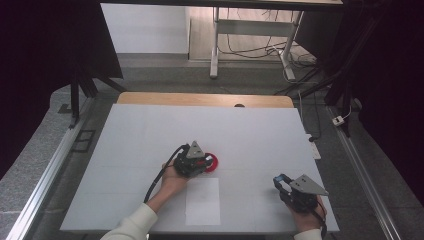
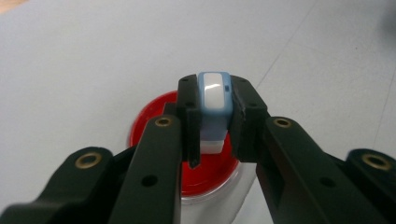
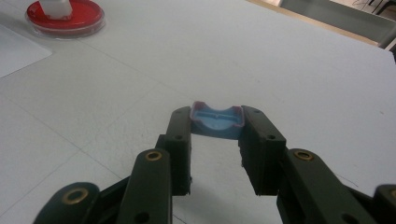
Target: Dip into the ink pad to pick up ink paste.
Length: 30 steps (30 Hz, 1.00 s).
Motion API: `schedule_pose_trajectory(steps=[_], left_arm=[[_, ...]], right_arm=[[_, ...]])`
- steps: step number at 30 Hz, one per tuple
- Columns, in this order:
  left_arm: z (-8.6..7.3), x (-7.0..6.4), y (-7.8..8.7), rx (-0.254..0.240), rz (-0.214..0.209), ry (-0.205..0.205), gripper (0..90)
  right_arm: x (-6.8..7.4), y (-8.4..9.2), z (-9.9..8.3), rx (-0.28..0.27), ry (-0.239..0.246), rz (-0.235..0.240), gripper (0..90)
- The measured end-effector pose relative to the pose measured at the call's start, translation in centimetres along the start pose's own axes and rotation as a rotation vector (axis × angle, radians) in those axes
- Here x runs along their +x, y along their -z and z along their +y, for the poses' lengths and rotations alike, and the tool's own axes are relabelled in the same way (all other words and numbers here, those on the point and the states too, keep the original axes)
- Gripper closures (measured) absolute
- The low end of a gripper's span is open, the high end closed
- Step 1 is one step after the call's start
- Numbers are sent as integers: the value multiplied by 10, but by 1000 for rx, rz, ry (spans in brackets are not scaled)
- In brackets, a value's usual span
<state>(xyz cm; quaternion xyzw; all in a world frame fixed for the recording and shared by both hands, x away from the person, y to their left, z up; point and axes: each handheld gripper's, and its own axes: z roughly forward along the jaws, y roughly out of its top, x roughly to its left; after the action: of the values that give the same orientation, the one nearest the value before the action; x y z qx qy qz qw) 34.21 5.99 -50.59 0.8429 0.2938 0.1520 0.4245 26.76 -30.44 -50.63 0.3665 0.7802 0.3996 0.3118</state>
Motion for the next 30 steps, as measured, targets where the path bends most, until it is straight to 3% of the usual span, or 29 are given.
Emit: schedule_pose_trajectory(steps=[2,9,21,30], left_arm=[[1,2,4,-26,-25,29,758],[3,8,14,-62,-47,76,758],[11,10,30,-99,-101,92,758],[14,6,40,-97,-136,87,757]], right_arm=[[-1,0,0,3,1,-1,647],[-1,1,0,4,3,-8,646],[-1,0,0,4,4,-4,646],[-1,0,0,0,5,-2,646]])
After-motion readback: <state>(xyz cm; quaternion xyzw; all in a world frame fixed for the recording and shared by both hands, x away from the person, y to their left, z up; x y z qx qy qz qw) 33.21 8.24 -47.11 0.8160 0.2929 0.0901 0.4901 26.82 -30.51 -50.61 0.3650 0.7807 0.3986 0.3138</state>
